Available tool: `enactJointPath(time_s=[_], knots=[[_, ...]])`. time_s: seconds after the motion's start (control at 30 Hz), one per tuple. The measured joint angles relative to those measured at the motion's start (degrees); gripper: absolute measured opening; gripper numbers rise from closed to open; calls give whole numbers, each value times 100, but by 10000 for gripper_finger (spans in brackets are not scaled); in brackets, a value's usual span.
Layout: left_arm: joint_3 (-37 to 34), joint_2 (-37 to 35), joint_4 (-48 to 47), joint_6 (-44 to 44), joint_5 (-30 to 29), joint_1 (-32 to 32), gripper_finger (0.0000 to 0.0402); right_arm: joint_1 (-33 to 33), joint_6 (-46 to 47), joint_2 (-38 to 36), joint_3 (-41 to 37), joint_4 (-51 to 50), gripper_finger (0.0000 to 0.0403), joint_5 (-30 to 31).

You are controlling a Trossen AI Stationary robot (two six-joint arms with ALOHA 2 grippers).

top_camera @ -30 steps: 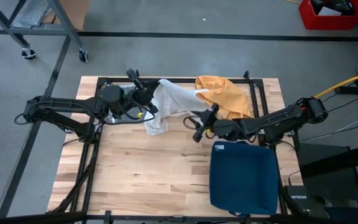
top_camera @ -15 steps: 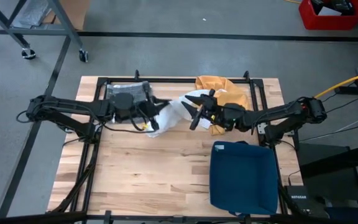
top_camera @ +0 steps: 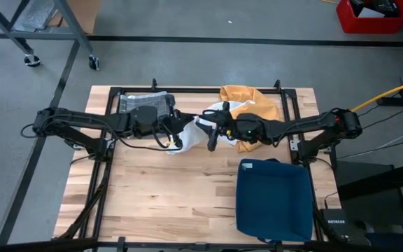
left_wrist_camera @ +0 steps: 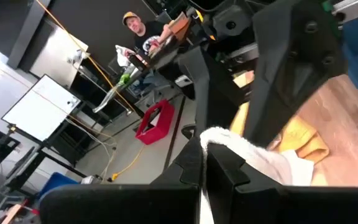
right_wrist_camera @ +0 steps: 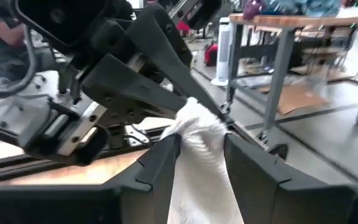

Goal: Fold towel
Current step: Fold the white towel

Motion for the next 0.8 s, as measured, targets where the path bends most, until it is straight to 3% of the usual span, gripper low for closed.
enactJointPath(time_s=[0.6, 0.7, 0.8], knots=[[2, -2, -99, 53, -4, -86, 0, -2, 423, 0, 39, -160, 141, -5], [2, -2, -97, 90, -1, -136, 0, -2, 425, -2, 39, -170, 122, 164], [2, -2, -99, 189, -4, -163, 0, -2, 401, -2, 39, -169, 77, 267]])
